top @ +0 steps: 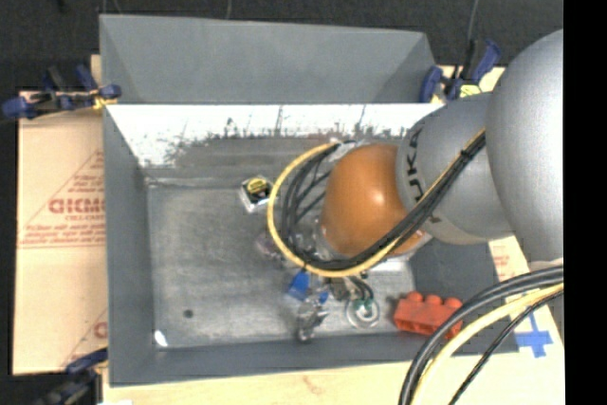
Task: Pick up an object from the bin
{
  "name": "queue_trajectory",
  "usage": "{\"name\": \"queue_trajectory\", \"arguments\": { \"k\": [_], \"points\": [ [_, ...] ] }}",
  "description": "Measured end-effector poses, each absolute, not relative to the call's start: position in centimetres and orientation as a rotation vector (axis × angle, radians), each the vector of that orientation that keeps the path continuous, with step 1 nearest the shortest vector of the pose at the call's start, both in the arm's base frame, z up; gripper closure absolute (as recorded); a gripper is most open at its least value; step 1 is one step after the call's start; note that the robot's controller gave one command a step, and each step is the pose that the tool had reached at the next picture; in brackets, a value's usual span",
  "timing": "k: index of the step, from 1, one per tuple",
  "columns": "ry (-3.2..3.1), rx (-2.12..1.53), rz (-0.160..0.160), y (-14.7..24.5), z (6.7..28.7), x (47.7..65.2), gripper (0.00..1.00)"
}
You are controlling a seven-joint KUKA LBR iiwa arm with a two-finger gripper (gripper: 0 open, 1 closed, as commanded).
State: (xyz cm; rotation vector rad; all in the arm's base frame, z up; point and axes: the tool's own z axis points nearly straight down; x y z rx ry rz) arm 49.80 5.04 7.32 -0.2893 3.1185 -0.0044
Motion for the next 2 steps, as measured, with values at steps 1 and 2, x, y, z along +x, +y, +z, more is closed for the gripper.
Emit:
{"name": "queue_trajectory", "arguments": {
  "k": [1,2],
  "points": [
    [3.122,-0.240,0.003,-0.1,7.3,52.0,0.00],
    [3.108,-0.317,-0.002,3.2,7.4,49.1,0.00]
  ]
}}
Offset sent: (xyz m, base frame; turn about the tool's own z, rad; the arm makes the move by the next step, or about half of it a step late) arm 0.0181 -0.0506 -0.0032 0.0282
